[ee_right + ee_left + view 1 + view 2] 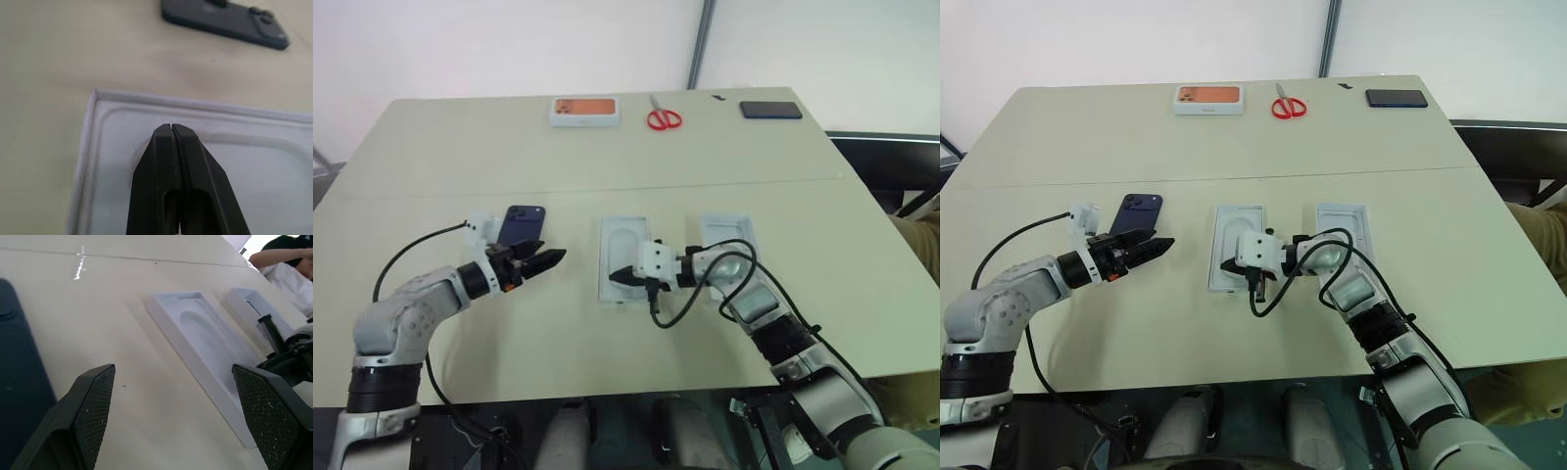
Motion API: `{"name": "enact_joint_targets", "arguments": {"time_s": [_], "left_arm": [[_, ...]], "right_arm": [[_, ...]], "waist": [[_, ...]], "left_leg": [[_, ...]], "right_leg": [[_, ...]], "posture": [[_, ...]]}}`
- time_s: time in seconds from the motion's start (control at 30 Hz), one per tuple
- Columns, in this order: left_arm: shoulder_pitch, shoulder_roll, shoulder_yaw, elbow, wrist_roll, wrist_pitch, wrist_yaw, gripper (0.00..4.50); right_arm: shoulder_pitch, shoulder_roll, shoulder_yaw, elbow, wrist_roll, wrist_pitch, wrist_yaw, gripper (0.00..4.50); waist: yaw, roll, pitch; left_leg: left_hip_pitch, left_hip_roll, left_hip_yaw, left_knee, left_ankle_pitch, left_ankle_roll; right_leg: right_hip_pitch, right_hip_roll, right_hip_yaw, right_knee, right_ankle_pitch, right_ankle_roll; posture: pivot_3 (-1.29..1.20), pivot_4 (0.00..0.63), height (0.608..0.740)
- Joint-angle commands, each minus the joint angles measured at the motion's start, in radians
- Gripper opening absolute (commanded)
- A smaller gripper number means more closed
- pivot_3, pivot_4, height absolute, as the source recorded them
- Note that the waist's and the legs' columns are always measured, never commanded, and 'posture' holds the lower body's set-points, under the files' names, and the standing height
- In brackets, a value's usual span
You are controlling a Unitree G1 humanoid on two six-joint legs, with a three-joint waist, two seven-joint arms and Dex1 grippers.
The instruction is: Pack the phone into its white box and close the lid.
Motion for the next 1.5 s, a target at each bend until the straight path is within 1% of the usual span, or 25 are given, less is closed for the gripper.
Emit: {"name": "enact_joint_targets", "arguments": {"time_s": [0.03,0.2,0.3,0.4,0.53,0.6,0.67,0.73,0.8,0.97,1.03,1.13,1.3,1.5], "left_arm": [[-0.041,0.042,0.073,0.053,-0.002,0.001,0.003,4.04],[-0.083,0.106,0.089,0.187,0.042,-0.034,-0.027,4.04],[-0.136,0.157,0.083,0.330,0.087,-0.047,-0.057,4.04],[-0.206,0.195,0.064,0.500,0.147,-0.096,-0.094,4.04],[-0.280,0.201,0.012,0.628,0.206,-0.106,-0.148,4.04],[-0.317,0.183,-0.022,0.678,0.219,-0.066,-0.186,4.04],[-0.343,0.161,-0.066,0.707,0.228,-0.031,-0.244,4.04],[-0.363,0.143,-0.105,0.725,0.257,-0.010,-0.260,4.04],[-0.373,0.124,-0.151,0.726,0.282,0.003,-0.298,4.04],[-0.375,0.115,-0.216,0.764,0.326,0.048,-0.407,4.04],[-0.367,0.112,-0.219,0.755,0.332,0.050,-0.431,4.04],[-0.369,0.096,-0.189,0.749,0.315,0.084,-0.435,4.04],[-0.355,0.082,-0.175,0.714,0.317,0.092,-0.421,4.04],[-0.417,0.068,-0.105,0.825,0.343,0.039,-0.346,4.04]], "right_arm": [[-0.070,0.027,-0.066,0.005,0.016,0.003,-0.069,0.04],[-0.111,0.094,-0.069,0.029,0.019,0.008,-0.116,0.04],[-0.131,0.142,-0.049,0.056,-0.008,0.007,-0.149,0.04],[-0.151,0.199,-0.026,0.094,-0.038,0.005,-0.189,0.04],[-0.181,0.254,0.009,0.150,-0.107,-0.024,-0.267,0.04],[-0.216,0.297,0.031,0.214,-0.142,-0.022,-0.309,0.04],[-0.248,0.326,0.047,0.280,-0.173,-0.027,-0.341,0.04],[-0.270,0.334,0.063,0.333,-0.214,-0.070,-0.384,0.04],[-0.282,0.347,0.078,0.361,-0.220,-0.074,-0.361,0.04],[-0.317,0.363,0.083,0.428,-0.254,-0.070,-0.382,0.04],[-0.328,0.356,0.094,0.456,-0.282,-0.067,-0.399,0.04],[-0.345,0.355,0.103,0.503,-0.314,-0.050,-0.416,0.04],[-0.353,0.375,0.096,0.529,-0.302,-0.024,-0.365,0.04],[-0.405,0.410,0.087,0.603,-0.305,-0.030,-0.372,0.04]], "waist": [[0.000,0.000,0.000],[0.001,0.000,0.000],[0.000,0.000,0.000],[-0.001,0.000,0.000],[0.000,0.000,0.000],[0.000,0.000,0.000],[0.000,0.000,0.000],[0.002,-0.001,0.000],[0.002,-0.001,0.000],[0.001,0.000,-0.001],[0.001,0.000,-0.001],[0.002,0.000,-0.001],[0.002,0.001,-0.001],[0.005,0.001,-0.002]], "left_leg": [[0.000,0.000,0.000,0.000,0.000,0.000],[0.000,0.000,0.000,-0.001,0.000,0.000],[0.000,0.000,0.000,-0.001,0.000,0.000],[0.000,0.000,0.000,0.000,0.000,0.000],[0.000,0.000,0.000,0.000,0.000,0.000],[-0.001,0.000,0.000,0.000,0.000,0.000],[-0.001,0.000,0.000,0.000,0.000,0.000],[-0.001,0.000,0.000,0.001,0.000,0.000],[-0.001,0.000,0.000,0.001,0.000,0.000],[0.000,-0.001,0.000,0.001,0.000,0.000],[0.000,-0.001,0.000,0.001,0.000,0.000],[0.000,-0.001,0.000,0.001,0.000,0.000],[0.000,-0.001,0.000,0.001,0.000,0.000],[0.002,-0.001,-0.001,0.001,0.000,0.000]], "right_leg": [[0.000,0.000,0.000,0.000,0.000,0.000],[0.000,0.000,0.000,0.000,0.000,0.000],[-0.001,0.000,0.000,0.001,0.000,0.000],[-0.001,0.001,0.000,0.002,0.000,-0.001],[-0.002,0.001,-0.001,0.002,0.000,-0.001],[-0.002,0.001,-0.001,0.002,0.001,-0.001],[-0.002,0.001,-0.001,0.003,0.001,-0.001],[-0.002,0.001,-0.001,0.004,0.001,-0.001],[-0.002,0.001,-0.001,0.004,0.001,-0.001],[-0.001,0.000,-0.001,0.005,0.001,-0.001],[-0.001,0.000,-0.001,0.005,0.001,-0.001],[-0.001,0.000,-0.001,0.005,0.000,-0.001],[-0.001,0.000,-0.001,0.005,0.000,-0.001],[0.000,0.000,-0.001,0.007,0.000,-0.001]], "posture": [[0.00,0.150,0.740],[0.00,0.150,0.740],[0.00,0.150,0.740],[0.00,0.150,0.740],[0.00,0.150,0.740],[0.00,0.150,0.740],[0.00,0.150,0.740],[0.00,0.150,0.740],[0.00,0.150,0.740],[0.00,0.150,0.740],[0.00,0.150,0.740],[0.00,0.150,0.740],[0.00,0.150,0.740],[0.00,0.150,0.740]]}}
